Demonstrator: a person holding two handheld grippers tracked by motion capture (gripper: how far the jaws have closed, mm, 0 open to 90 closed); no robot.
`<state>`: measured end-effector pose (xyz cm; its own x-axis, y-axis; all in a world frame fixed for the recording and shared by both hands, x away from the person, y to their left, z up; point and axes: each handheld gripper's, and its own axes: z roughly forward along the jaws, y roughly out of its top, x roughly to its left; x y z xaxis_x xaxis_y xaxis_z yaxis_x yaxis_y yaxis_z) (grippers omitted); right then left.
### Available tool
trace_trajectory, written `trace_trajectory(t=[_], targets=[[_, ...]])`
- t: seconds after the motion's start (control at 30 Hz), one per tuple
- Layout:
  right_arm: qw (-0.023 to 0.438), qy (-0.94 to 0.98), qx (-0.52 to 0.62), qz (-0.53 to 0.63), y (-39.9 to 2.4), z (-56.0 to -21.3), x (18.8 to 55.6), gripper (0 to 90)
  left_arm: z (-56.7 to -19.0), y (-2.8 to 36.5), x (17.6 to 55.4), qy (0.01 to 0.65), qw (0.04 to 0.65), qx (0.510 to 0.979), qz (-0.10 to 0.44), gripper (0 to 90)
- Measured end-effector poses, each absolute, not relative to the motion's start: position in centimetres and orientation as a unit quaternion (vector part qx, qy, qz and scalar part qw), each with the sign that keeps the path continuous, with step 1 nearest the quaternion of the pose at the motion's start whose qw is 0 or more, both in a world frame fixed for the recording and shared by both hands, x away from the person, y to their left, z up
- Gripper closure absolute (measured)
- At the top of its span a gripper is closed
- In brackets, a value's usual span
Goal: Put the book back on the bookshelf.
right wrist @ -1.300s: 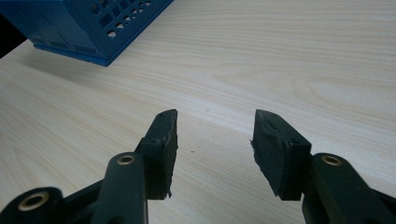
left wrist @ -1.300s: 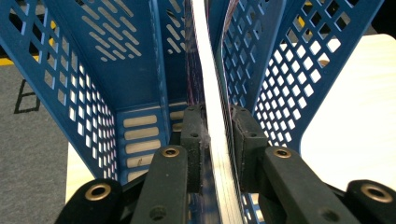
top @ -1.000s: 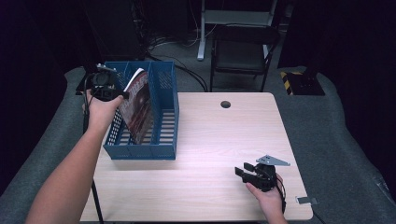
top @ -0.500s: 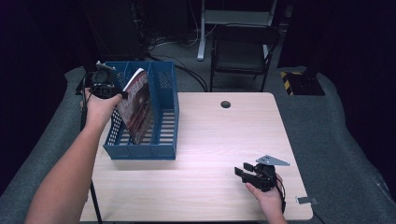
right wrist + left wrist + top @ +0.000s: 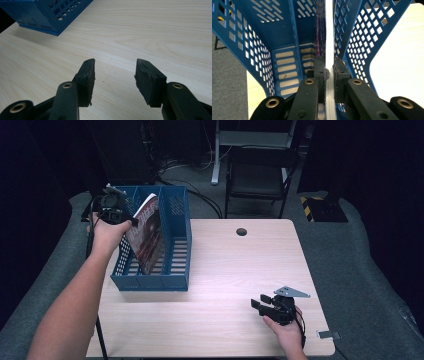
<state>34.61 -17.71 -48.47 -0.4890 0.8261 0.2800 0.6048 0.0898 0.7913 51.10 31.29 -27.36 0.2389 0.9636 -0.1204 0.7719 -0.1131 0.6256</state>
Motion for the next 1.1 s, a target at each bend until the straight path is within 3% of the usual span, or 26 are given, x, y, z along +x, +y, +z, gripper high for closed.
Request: trace_trajectory(t=[1.1], targets=[[0.115, 0.727, 0.494, 0.462, -17.8, -48.6, 34.7, 49.8, -26.9, 32.3, 51.3, 0.613, 0.320, 0.702, 0.171, 84.4]])
